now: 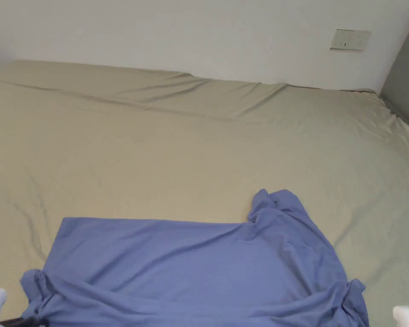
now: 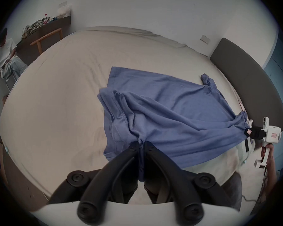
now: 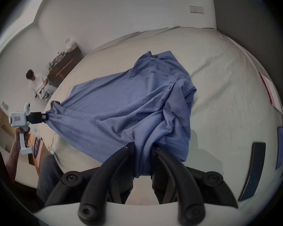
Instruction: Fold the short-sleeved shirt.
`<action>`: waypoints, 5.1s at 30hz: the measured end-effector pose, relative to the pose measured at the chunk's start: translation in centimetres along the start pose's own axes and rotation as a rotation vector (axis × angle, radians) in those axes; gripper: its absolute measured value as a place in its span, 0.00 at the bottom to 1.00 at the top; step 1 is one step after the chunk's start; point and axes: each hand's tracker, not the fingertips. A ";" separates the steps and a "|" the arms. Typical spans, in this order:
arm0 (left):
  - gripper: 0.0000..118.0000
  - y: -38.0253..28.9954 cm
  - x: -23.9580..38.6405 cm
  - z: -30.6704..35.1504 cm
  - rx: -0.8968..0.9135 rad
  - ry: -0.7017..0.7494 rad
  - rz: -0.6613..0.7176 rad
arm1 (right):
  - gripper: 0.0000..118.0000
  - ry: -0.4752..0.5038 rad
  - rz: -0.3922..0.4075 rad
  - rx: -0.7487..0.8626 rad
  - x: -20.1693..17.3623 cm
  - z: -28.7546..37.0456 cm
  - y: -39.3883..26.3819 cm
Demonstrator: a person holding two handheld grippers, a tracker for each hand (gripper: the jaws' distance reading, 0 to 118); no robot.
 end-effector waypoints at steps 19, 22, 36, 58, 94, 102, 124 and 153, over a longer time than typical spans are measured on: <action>0.58 -10.0 -3.0 2.0 -0.137 -0.123 0.200 | 0.43 -0.030 -0.058 -0.136 0.2 1.2 -10.8; 0.78 -5.9 -4.7 4.2 0.002 -0.088 0.241 | 0.60 -0.050 -0.100 -0.081 0.4 4.1 -10.4; 0.74 11.1 -2.9 -16.7 -0.093 0.124 -0.062 | 0.63 -0.207 -0.030 0.187 4.7 1.9 8.7; 0.04 9.1 -0.6 -4.0 0.106 0.045 -0.089 | 0.11 -0.060 -0.134 -0.001 4.7 -10.9 12.0; 0.04 5.8 -1.2 0.3 0.098 -0.037 -0.027 | 0.11 -0.026 -0.087 -0.114 2.8 -15.6 12.3; 0.04 4.9 -2.4 4.0 0.138 -0.048 -0.097 | 0.11 0.149 -0.214 0.135 3.9 -2.9 11.3; 0.05 -12.0 -7.3 3.2 -0.073 -0.162 0.072 | 0.11 0.010 -0.368 -0.049 4.5 1.5 -13.0; 0.12 -9.7 -13.6 -9.6 -0.221 -0.778 0.379 | 0.14 -0.007 0.097 0.591 -14.1 18.3 -2.5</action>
